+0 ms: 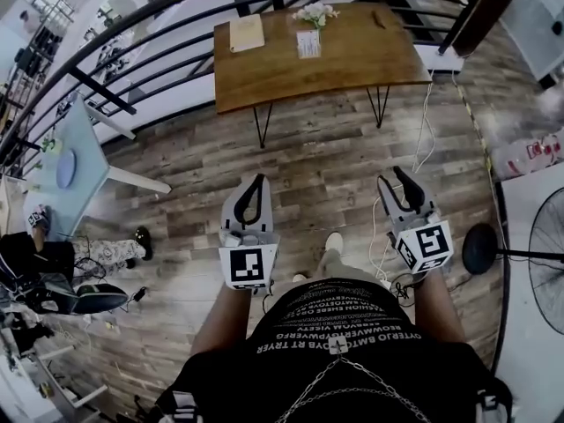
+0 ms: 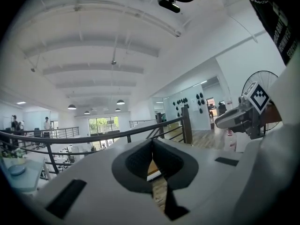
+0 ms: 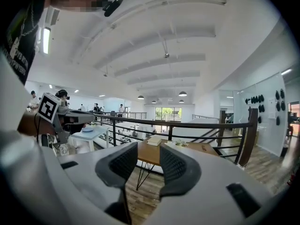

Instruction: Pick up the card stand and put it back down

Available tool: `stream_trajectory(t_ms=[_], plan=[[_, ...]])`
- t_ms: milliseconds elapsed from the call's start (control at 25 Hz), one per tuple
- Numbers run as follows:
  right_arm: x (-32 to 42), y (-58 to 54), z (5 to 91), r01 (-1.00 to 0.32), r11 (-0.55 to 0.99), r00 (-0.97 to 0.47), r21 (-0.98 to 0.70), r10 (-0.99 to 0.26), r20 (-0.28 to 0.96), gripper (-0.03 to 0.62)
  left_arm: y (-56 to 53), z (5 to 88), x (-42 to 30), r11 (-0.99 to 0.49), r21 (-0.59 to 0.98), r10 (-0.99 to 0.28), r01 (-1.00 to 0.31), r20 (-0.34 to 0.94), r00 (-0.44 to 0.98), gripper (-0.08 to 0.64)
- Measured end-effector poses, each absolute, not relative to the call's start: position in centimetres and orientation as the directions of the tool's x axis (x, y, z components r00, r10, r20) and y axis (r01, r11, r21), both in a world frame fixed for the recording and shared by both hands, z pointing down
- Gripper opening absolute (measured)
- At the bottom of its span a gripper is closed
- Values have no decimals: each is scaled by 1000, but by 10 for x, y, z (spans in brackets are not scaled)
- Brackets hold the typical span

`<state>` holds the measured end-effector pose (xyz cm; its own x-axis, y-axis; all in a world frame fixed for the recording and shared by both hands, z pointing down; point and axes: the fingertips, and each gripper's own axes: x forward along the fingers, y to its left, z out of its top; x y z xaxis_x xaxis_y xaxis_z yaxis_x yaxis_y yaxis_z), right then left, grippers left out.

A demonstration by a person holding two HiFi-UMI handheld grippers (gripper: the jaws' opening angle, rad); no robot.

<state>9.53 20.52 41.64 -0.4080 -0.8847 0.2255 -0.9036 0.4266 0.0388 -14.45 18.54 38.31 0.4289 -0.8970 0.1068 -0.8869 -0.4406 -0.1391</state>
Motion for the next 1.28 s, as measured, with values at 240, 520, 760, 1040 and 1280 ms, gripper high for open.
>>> stream_trajectory(t_ms=[240, 520, 760, 1040, 1280], plan=[[108, 169, 410, -895, 445, -427, 35, -877, 221, 150, 162, 365, -122, -470, -187, -881, -862, 40, 472, 26], [126, 133, 406, -882, 469, -453, 35, -867, 206, 150, 125, 377, -117, -402, -162, -914, -901, 125, 386, 28], [146, 104, 408, -860, 509, -495, 25, -846, 198, 150, 101, 371, -102, -345, -190, -938, -919, 108, 330, 26], [168, 84, 408, -847, 531, -521, 8, -834, 180, 150, 95, 367, -87, -331, -177, -942, -927, 121, 314, 27], [173, 88, 420, -847, 532, -526, -22, -829, 191, 150, 103, 377, -92, -317, -176, -942, -932, 174, 287, 26]])
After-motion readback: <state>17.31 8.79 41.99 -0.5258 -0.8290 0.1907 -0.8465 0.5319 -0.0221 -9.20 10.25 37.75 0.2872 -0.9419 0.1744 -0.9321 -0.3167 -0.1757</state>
